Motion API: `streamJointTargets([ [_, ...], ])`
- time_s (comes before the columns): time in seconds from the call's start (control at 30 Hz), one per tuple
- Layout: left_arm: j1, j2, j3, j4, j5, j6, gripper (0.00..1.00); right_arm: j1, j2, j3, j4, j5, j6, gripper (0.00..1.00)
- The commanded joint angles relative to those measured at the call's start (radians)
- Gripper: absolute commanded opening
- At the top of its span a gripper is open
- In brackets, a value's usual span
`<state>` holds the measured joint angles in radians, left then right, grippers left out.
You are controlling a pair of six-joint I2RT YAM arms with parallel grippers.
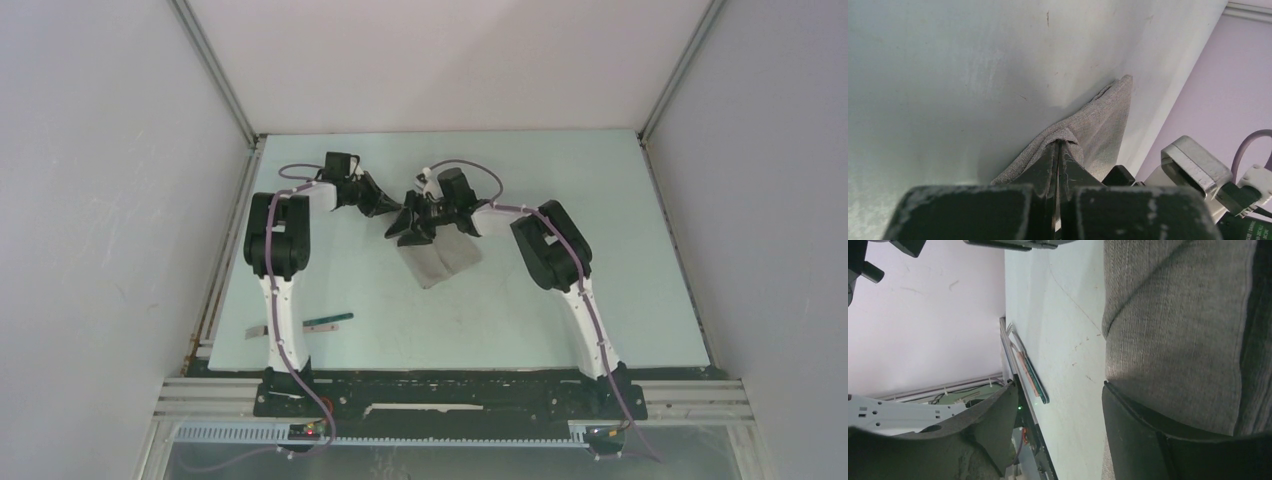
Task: Fold the napkin into a case and place the utensils inside
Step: Fold the lower triangle-folded napkin at the center of the board.
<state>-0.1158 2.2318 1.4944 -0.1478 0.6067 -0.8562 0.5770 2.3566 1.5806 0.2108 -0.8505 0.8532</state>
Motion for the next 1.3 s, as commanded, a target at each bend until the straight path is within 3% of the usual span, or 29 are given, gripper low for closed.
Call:
streamJointTargets([
  [0.0, -0.009, 0.006, 0.024, 0.001, 0.007, 0.007, 0.01, -0.011, 0.047, 0.080, -0.063, -0.044, -0.051, 0.72],
  [0.27, -0.009, 0.022, 0.026, 0.001, 0.011, 0.003, 0.01, -0.012, 0.001, -0.034, -0.125, -0.078, -0.142, 0.85],
  [0.53, -0.009, 0.033, 0.029, 0.001, 0.009, 0.002, 0.01, -0.007, -0.105, -0.169, -0.129, -0.169, -0.210, 0.87],
  [0.97, -0.008, 0.028, 0.023, 0.001, 0.008, 0.003, 0.00, 0.023, -0.096, -0.071, -0.127, -0.203, -0.189, 0.87],
  [1.27, -0.009, 0.032, 0.024, 0.002, 0.014, -0.002, 0.00, 0.036, -0.140, -0.242, -0.081, -0.193, -0.201, 0.90],
])
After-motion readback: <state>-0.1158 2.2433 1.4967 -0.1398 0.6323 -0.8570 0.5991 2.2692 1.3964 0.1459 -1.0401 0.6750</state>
